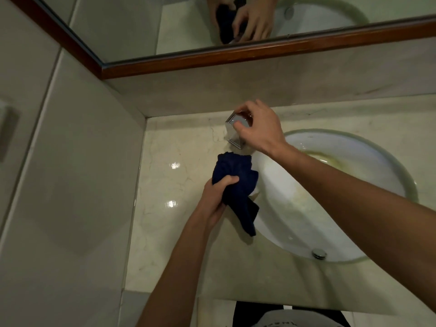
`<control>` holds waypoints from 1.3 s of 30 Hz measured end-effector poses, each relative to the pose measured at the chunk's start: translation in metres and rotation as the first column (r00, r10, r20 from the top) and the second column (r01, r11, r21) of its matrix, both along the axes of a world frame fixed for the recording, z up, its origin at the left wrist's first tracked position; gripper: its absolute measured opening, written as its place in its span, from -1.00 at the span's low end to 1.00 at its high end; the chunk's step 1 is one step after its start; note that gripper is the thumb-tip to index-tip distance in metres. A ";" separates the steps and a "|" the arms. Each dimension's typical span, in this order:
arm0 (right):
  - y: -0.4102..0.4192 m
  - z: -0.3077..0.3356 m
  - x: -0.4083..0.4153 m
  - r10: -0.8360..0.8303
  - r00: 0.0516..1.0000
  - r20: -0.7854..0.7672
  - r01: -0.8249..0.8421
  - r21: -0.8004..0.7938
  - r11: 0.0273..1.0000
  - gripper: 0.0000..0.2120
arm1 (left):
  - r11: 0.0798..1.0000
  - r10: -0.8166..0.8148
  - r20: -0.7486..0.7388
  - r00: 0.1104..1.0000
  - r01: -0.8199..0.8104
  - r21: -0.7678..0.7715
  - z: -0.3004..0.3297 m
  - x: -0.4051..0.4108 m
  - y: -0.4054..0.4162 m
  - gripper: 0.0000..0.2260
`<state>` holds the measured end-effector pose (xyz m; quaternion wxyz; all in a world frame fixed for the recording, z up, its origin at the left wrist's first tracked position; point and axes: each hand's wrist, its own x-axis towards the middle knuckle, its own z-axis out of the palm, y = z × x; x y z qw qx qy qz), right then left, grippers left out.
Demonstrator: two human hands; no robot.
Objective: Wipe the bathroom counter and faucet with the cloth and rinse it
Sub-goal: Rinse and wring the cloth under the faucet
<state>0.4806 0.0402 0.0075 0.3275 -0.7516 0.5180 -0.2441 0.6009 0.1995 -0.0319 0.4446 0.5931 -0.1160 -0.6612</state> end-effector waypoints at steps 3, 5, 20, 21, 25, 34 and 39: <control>-0.011 0.010 -0.018 -0.107 0.975 0.193 0.070 0.188 0.980 -0.80 | 0.997 -0.071 -0.073 0.995 0.068 -0.043 0.002 -0.013 -0.003 -0.50; -0.018 0.010 -0.035 -0.288 0.944 0.162 0.264 0.156 0.952 -0.82 | 0.992 -0.110 -0.032 0.993 0.108 -0.058 0.001 -0.024 -0.009 -0.51; -0.046 -0.025 -0.067 -0.077 0.990 0.115 0.048 0.239 0.970 -0.83 | 0.992 -0.003 0.591 0.807 0.076 -0.099 -0.039 -0.096 -0.051 -0.63; -0.047 -0.026 -0.067 -0.072 0.993 0.098 0.049 0.217 0.975 -0.82 | 0.992 0.009 0.601 0.799 0.067 -0.104 -0.041 -0.101 -0.053 -0.66; -0.046 -0.028 -0.065 -0.087 0.994 0.063 0.076 0.161 0.984 -0.86 | 0.994 0.057 0.582 0.811 0.009 -0.109 -0.046 -0.116 -0.061 -0.76; -0.057 -0.037 -0.064 -0.152 0.982 0.111 0.125 0.217 0.968 -0.93 | 0.986 0.145 0.593 0.792 -0.068 -0.151 -0.051 -0.123 -0.075 -0.73; -0.046 -0.051 -0.078 -0.304 0.938 0.168 0.227 0.366 0.902 -0.66 | 0.983 0.166 0.630 0.758 -0.074 -0.170 -0.055 -0.128 -0.076 -0.69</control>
